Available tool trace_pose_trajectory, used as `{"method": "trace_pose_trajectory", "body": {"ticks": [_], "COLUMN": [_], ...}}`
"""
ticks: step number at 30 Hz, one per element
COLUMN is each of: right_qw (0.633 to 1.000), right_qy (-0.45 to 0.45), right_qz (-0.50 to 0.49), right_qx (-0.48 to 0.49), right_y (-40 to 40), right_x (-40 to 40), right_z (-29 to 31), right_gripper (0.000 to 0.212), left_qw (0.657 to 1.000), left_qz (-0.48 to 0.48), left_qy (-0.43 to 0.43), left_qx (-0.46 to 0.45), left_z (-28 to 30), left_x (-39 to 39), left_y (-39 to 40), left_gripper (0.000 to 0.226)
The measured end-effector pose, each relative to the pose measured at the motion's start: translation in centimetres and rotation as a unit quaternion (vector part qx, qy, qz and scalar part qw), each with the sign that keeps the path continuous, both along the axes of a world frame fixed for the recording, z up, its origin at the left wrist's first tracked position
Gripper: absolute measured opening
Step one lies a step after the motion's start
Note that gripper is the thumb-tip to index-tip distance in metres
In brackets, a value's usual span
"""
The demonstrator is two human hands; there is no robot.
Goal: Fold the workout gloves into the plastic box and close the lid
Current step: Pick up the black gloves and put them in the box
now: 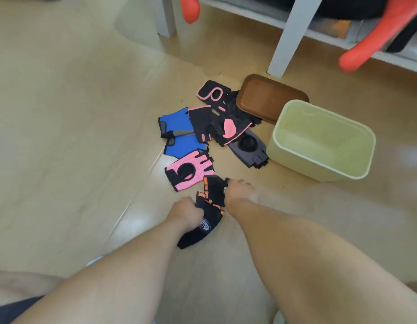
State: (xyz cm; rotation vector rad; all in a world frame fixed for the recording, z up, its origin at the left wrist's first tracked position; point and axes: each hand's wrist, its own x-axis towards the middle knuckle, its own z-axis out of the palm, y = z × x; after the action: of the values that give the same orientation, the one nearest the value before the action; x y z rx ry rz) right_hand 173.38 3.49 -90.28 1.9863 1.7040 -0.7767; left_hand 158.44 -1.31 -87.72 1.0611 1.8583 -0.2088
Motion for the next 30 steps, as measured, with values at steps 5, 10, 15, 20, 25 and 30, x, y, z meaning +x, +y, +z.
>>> {"method": "trace_pose_trajectory", "body": {"ticks": [5,10,15,20,25,30], "right_qw": [0.997,0.988,0.974,0.909,0.874,0.89], "right_qy": [-0.004,0.151,0.224,0.402,0.462,0.43], "right_qz": [0.058,0.028,-0.003,-0.102,-0.138,-0.109], "right_qx": [0.054,0.027,0.021,0.039,0.052,0.107], "right_y": [-1.1,4.0,9.6,8.5,6.4,8.1], "right_x": [0.5,1.0,2.5,3.1,3.0,2.6], "right_z": [2.1,9.7,22.6,28.3,27.8,28.4], "right_gripper": [0.041,0.025,0.026,0.026,0.008,0.01], "left_qw": [0.992,0.926,0.769,0.748,0.844,0.839], "left_qz": [0.095,0.308,0.494,0.401,0.265,0.21], "left_qy": [-0.02,-0.138,-0.395,-0.521,-0.453,-0.493], "left_qx": [0.081,0.171,0.092,0.086,0.109,0.091], "left_z": [2.5,6.9,11.6,15.4,21.1,23.8], "left_x": [-0.3,0.4,0.9,1.7,2.9,2.2], "left_y": [-0.1,2.0,4.0,4.7,8.6,12.0], "left_gripper": [0.034,0.033,0.027,0.042,0.028,0.082]}}
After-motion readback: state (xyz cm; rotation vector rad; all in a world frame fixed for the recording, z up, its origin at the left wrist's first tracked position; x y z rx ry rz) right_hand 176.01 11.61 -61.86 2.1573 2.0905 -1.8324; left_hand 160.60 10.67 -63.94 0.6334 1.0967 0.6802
